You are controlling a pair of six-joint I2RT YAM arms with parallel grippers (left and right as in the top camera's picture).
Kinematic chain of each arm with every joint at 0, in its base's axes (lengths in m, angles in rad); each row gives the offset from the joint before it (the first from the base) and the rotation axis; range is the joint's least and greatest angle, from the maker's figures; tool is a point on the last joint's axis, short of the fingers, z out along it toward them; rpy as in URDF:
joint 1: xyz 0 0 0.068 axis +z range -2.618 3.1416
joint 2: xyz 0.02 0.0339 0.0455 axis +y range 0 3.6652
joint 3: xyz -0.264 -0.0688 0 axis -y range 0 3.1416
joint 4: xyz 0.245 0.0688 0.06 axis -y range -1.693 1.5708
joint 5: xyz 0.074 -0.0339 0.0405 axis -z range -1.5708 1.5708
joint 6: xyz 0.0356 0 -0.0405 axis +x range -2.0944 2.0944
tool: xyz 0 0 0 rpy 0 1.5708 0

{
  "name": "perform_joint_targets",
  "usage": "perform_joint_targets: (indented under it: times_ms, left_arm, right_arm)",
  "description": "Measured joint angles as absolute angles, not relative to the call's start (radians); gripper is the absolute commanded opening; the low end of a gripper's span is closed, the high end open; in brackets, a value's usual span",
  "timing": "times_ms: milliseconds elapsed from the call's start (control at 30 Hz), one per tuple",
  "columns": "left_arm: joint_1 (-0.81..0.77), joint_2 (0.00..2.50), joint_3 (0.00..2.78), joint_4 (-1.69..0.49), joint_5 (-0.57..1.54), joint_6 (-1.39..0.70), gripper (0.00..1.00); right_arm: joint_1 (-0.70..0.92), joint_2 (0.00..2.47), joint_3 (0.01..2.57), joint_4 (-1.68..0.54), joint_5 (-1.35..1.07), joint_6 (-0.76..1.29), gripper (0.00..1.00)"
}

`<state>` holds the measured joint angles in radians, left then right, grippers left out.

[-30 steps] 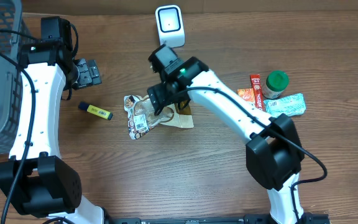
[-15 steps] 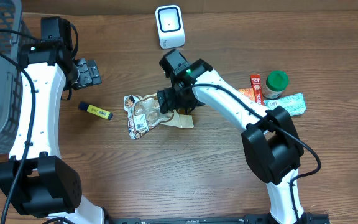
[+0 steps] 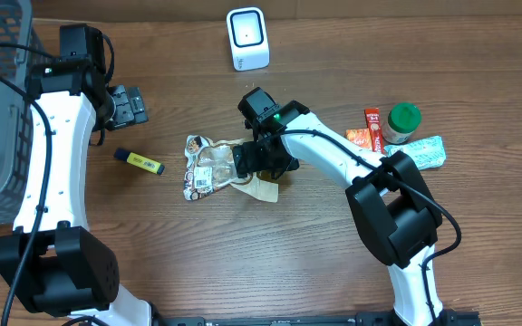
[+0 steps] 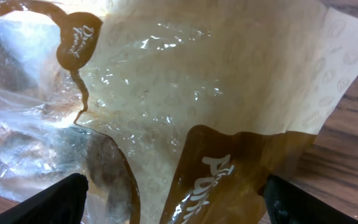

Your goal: Scan the item barcode

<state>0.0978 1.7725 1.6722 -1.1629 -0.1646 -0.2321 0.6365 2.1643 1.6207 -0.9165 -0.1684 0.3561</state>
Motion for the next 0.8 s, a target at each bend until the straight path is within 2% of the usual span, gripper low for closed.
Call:
perform_joint_targets:
  times_ms: [367, 400, 467, 567, 667, 700, 800]
  left_arm:
    - [0.098, 1.773, 1.672, -1.163, -0.165, -0.232, 1.0]
    - [0.098, 1.773, 1.672, -1.163, -0.165, -0.232, 1.0]
    - [0.098, 1.773, 1.672, -1.163, -0.165, -0.232, 1.0]
    - [0.098, 1.773, 1.672, -1.163, -0.165, -0.232, 1.0]
    - [0.098, 1.773, 1.672, -1.163, -0.165, -0.232, 1.0]
    - [0.098, 1.773, 1.672, -1.163, -0.165, -0.232, 1.0]
    - [0.098, 1.773, 1.672, -1.163, -0.165, -0.232, 1.0]
  right_arm:
    - [0.636, 2.147, 1.562, -0.847, -0.167, 0.44, 0.9]
    - [0.636, 2.136, 1.541, -0.829, -0.165, 0.453, 0.81]
    - [0.636, 2.131, 1.533, -0.826, -0.165, 0.456, 0.7]
    - [0.636, 2.131, 1.525, -0.828, -0.191, 0.473, 0.6]
    - [0.635, 2.131, 1.519, -0.822, -0.23, 0.482, 0.39]
    - [0.633, 2.131, 1.517, -0.82, -0.246, 0.486, 0.35]
    - [0.624, 2.135, 1.512, -0.819, -0.292, 0.49, 0.34]
